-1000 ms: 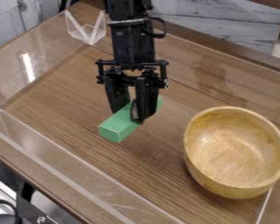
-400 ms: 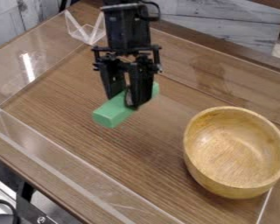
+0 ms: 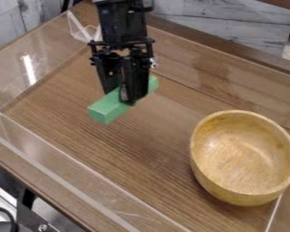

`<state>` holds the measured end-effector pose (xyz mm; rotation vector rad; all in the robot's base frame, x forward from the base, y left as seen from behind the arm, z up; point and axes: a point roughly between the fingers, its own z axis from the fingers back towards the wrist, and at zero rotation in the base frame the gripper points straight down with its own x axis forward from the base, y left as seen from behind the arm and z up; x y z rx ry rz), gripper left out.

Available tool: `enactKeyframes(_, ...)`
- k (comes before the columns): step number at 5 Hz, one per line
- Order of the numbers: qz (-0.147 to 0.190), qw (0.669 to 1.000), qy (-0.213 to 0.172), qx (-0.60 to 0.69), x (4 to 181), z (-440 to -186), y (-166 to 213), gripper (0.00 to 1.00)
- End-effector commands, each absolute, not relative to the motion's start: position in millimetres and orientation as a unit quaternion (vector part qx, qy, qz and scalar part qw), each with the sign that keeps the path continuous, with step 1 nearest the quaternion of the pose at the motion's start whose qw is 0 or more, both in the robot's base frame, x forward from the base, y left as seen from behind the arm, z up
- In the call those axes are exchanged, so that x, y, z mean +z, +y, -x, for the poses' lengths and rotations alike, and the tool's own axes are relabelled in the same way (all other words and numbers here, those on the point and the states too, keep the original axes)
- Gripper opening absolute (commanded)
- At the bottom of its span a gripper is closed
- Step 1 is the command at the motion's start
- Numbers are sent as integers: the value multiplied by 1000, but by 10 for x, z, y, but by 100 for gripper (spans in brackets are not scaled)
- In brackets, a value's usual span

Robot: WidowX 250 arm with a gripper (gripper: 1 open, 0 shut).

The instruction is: Put the green block in the brown bowl

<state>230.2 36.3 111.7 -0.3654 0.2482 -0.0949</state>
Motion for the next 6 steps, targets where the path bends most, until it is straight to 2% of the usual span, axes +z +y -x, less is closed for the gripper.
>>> enactKeyframes(1, 164, 982, 69, -68, 1275, -2430, 478, 0)
enactKeyframes(6, 143, 985, 14, -91, 1002, -2720, 724, 0)
